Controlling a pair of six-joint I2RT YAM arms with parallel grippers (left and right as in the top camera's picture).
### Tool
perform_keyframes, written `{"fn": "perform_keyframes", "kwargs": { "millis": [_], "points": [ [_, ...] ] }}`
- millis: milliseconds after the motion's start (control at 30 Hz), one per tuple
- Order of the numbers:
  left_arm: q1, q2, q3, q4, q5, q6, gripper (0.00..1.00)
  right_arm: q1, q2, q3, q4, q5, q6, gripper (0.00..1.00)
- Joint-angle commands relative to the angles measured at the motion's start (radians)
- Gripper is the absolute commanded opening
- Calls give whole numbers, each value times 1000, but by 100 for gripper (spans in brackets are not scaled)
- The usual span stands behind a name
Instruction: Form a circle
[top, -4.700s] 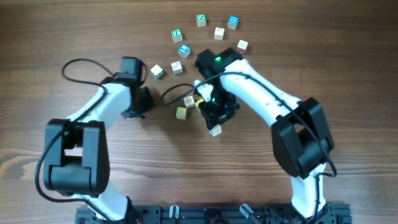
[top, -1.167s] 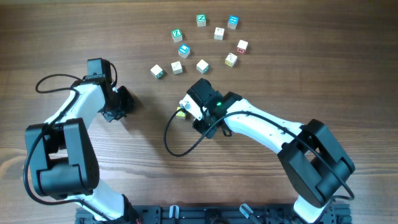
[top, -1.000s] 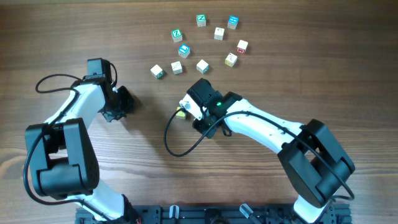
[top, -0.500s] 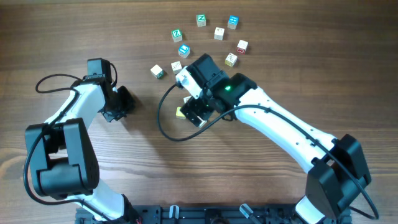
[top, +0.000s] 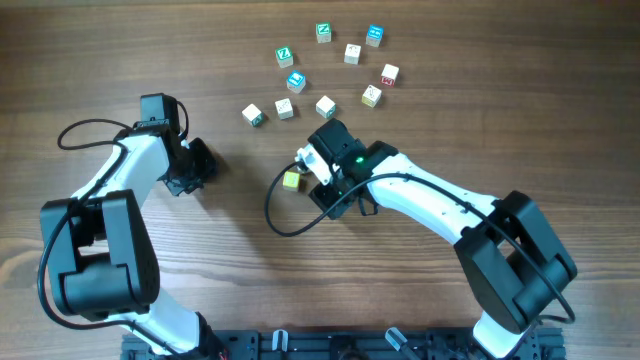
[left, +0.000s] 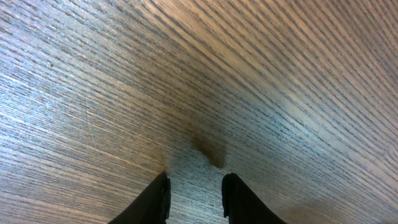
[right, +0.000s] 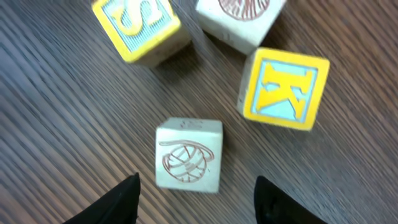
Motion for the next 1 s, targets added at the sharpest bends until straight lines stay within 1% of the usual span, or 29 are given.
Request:
{"fn": "perform_keyframes", "kwargs": {
  "millis": [0,67,100,167,233,367,500,600,633,700,767,833,967],
  "points": [
    [0,-3,-7,0,20,-6,30,3,42,-7,25,-33,-4,49],
    [0,-3,-7,0,20,-6,30,3,59,-7,29,-30,-4,44],
    [0,-3,-7,0,20,-6,30,2,64,-7,29,-30,-4,42],
    [0,-3,-7,0,20,-6,30,2,68,-7,29,-30,-3,34],
    [0,-3,-7,0,20,-6,30,2,68,-7,29,-30,-4,29],
    [0,-3,-7,0,20,-6,30,2,68,-7,27,-16,-23,28],
    [0,-3,-7,0,20,-6,31,2,68,-7,27,48,-24,29],
    [0,-3,-7,0,20,-6,31,2,68,-7,28,50,-24,30],
    [0,-3,-7,0,20,-6,31,2,68,-7,27,51,-28,34],
    [0,-3,-7,0,20,-6,31,2,68,-7,28,57,-49,48],
    [0,-3,-7,0,20,-6,31,2,68,-7,28,57,-48,51],
    [0,-3,-7,0,20,-6,31,2,68,-7,29,57,-48,56],
    [0,-3,-7,0,20,-6,31,2,68,-7,38,76,-47,57]
  ]
}}
